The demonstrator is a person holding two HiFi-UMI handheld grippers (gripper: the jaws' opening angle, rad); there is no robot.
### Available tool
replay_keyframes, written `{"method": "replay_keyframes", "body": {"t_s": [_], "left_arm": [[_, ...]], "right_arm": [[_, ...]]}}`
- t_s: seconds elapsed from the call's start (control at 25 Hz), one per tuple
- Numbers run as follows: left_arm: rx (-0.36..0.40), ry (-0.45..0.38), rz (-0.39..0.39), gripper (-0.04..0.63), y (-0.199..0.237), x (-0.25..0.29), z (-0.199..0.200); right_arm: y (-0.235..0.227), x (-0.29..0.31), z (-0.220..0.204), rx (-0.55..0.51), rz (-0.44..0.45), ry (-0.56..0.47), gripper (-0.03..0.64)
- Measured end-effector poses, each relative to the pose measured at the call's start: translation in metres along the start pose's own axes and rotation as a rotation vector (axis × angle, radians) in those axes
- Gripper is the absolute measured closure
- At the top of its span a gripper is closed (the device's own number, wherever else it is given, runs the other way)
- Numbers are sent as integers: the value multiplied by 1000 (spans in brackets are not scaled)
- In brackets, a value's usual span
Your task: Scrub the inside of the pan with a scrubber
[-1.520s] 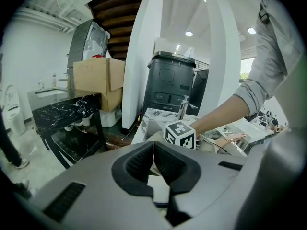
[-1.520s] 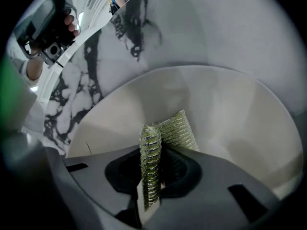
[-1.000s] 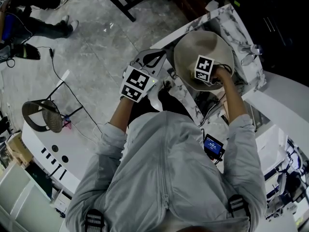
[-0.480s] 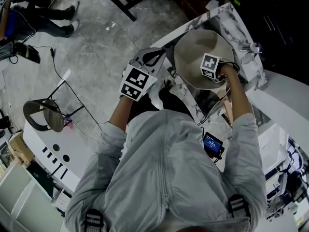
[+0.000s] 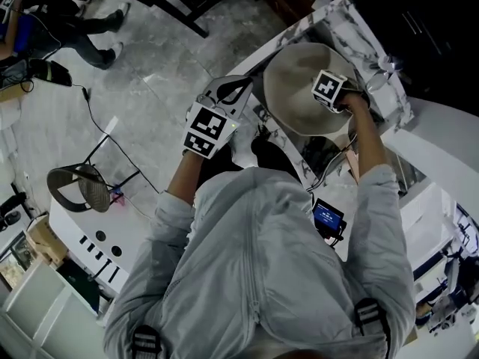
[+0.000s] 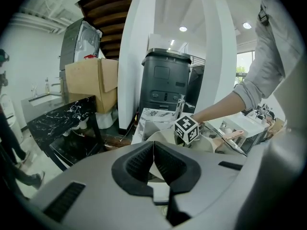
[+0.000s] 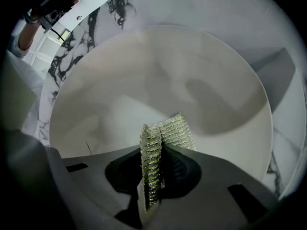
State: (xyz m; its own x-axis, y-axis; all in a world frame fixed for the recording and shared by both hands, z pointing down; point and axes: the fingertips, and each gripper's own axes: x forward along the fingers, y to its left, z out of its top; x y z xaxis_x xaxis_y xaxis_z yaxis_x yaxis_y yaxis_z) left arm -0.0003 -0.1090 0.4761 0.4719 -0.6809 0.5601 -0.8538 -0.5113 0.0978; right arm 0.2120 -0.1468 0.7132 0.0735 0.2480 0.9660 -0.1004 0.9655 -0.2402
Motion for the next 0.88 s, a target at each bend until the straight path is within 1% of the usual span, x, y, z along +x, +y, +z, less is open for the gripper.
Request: {"method": "replay_keyframes", "body": {"t_s": [0.12, 0.24, 0.4, 0.52, 0.68, 0.88], "left_arm": [[-12, -2, 12, 572, 7, 1, 2], [-33, 3, 6, 572, 17, 7, -1], [-29, 10, -17, 572, 27, 15, 0], [-33, 3, -37, 572, 35, 20, 4], [-21, 14, -74, 572, 45, 24, 5], [-3, 22, -106, 572, 56, 27, 10]], "right_arm": [[-8, 2, 14, 11, -16, -39, 532], [-14, 1, 29, 29, -22, -76, 532], [-18, -6, 38, 34, -85, -55, 531], [-3, -3, 59, 29, -53, -118, 531], [19, 1, 77, -16, -23, -155, 531], [52, 3, 76, -52, 17, -134, 531]]}}
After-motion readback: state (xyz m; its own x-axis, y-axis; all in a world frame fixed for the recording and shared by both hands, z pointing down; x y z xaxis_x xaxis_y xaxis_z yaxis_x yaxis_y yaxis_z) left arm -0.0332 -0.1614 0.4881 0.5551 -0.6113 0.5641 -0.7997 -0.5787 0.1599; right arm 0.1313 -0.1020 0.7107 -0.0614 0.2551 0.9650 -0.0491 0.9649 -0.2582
